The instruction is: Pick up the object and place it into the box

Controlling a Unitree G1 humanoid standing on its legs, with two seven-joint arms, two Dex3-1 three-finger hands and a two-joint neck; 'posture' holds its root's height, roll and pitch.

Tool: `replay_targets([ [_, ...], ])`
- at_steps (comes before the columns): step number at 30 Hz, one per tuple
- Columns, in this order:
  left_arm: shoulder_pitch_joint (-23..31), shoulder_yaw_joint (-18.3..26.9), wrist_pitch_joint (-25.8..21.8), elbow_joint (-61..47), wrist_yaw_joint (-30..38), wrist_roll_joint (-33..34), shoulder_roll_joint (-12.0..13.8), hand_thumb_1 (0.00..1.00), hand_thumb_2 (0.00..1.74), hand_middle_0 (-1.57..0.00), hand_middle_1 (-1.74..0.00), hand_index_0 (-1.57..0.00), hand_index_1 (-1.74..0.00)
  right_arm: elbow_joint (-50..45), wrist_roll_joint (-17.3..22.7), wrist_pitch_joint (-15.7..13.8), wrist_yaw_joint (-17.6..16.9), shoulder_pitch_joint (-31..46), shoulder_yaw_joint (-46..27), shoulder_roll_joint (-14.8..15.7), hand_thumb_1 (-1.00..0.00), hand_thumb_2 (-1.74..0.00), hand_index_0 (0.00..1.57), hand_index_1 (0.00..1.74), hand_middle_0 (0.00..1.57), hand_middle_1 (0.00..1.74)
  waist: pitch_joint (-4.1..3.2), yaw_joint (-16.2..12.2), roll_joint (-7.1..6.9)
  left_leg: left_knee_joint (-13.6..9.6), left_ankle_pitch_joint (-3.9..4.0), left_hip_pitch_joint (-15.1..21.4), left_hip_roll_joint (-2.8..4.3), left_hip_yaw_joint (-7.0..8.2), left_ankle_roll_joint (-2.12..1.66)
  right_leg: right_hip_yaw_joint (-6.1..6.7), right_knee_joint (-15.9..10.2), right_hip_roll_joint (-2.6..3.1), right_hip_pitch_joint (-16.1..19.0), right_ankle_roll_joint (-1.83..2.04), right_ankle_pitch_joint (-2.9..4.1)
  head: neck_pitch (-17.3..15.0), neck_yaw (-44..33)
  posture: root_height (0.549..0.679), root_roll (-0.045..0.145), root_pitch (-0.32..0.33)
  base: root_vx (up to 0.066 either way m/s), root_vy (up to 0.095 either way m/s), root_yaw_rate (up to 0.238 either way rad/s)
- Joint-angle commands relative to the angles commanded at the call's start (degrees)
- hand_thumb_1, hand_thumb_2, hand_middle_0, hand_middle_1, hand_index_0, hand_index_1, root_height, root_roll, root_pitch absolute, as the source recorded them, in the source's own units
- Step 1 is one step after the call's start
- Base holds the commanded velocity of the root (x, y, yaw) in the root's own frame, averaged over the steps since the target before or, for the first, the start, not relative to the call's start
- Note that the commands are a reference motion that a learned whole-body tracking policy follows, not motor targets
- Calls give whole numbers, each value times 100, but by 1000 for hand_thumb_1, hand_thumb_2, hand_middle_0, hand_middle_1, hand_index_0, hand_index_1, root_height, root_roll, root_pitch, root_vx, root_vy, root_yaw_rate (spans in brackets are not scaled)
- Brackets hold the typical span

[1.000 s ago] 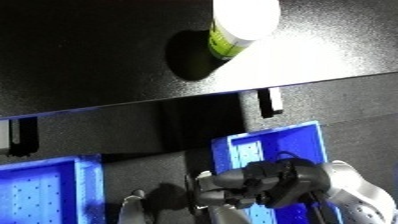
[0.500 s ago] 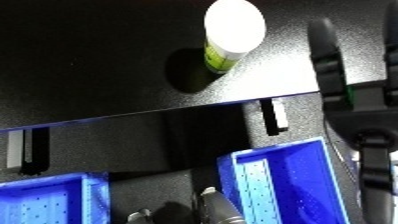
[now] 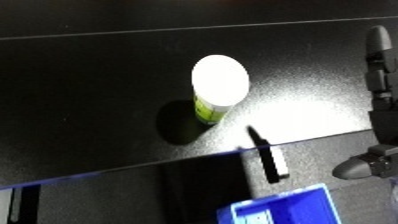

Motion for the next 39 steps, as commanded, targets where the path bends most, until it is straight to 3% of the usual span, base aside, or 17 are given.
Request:
replay_targets([
  [5,-38,-22,-18,-93,63,-4,27,0,0,0,0,0,0,396,-5,564,-185,-342,467,-270,0,0,0,0,0,0,49,102,1,-110,72,3,-34,-41,-2,-22,-65,23,-6,-41,12,216,323,613,45,-29,-26,-12,46],
  [15,-316,-311,153,-266,162,-3,11,0,0,0,0,0,0,1309,-117,1295,-120,-1144,1278,-365,0,0,0,0,0,0,87,298,78,-145,96,-32,-96,-79,-9,-63,-87,-33,-25,-83,24,-75,801,614,47,-26,0,-3,72],
  [27,-501,-485,360,-317,160,-17,24,0,0,0,0,0,0,1804,-102,1731,-22,-1935,1972,-178,0,0,0,0,0,0,159,413,184,-87,95,-87,-133,-75,-17,-48,-18,-87,-115,-102,22,-345,1141,612,54,-25,5,9,40],
  [34,-536,-541,399,-343,151,-24,-9,0,0,0,0,0,0,1808,-106,1805,-38,-2269,2247,-10,0,0,0,0,0,0,168,467,230,-131,121,-75,-148,-72,-31,-22,-24,-92,-130,-106,23,-406,1240,612,58,-23,9,13,28],
  [39,-555,-589,422,-358,176,-40,-51,0,0,0,0,0,0,1750,-90,1774,-80,-2438,2350,142,-250,-435,393,435,393,435,169,490,256,-171,135,-55,-158,-66,-44,-3,-29,-91,-130,-102,21,-385,1290,613,60,-23,4,8,32],
])
